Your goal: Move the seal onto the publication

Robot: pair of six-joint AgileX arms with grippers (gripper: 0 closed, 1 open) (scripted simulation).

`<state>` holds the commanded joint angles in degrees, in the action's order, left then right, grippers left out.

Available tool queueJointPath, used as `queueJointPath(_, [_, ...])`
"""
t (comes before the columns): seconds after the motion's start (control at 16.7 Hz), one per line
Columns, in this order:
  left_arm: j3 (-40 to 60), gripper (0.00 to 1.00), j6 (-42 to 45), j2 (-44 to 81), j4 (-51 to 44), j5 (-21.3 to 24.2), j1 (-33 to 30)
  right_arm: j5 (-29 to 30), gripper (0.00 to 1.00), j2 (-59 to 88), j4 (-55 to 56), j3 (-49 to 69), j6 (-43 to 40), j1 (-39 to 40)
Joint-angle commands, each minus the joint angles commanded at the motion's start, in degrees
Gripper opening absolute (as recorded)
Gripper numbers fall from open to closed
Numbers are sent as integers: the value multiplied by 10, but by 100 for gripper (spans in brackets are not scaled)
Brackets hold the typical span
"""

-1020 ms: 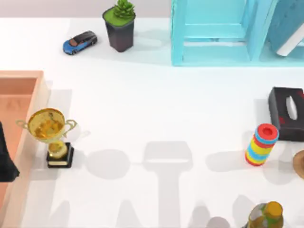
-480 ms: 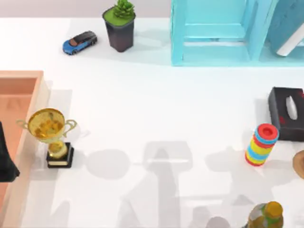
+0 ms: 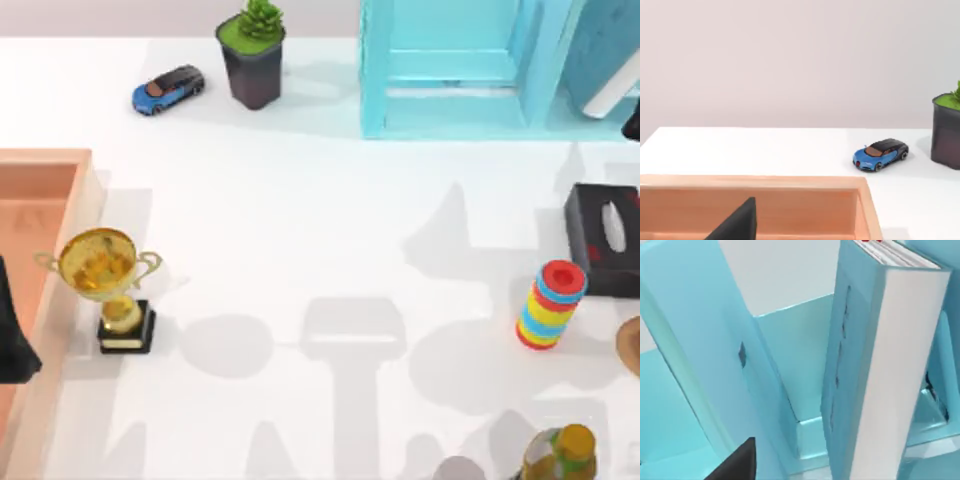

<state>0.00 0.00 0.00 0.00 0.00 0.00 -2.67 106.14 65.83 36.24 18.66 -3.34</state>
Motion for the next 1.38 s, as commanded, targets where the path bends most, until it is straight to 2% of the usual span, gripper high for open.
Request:
queueJointPath(0.24, [0, 100, 0, 0, 0, 0, 0, -3, 100, 153, 106, 60, 32, -6])
queueJointPath(0.48, [0, 100, 0, 0, 0, 0, 0, -4, 100, 210, 154, 83, 46, -5])
queueJointPath(1.02, [0, 100, 0, 0, 0, 0, 0, -6, 100, 191, 125, 97, 47, -6])
queueJointPath(1.38, [0, 100, 0, 0, 0, 0, 0, -9, 100, 207, 48, 188, 47, -10])
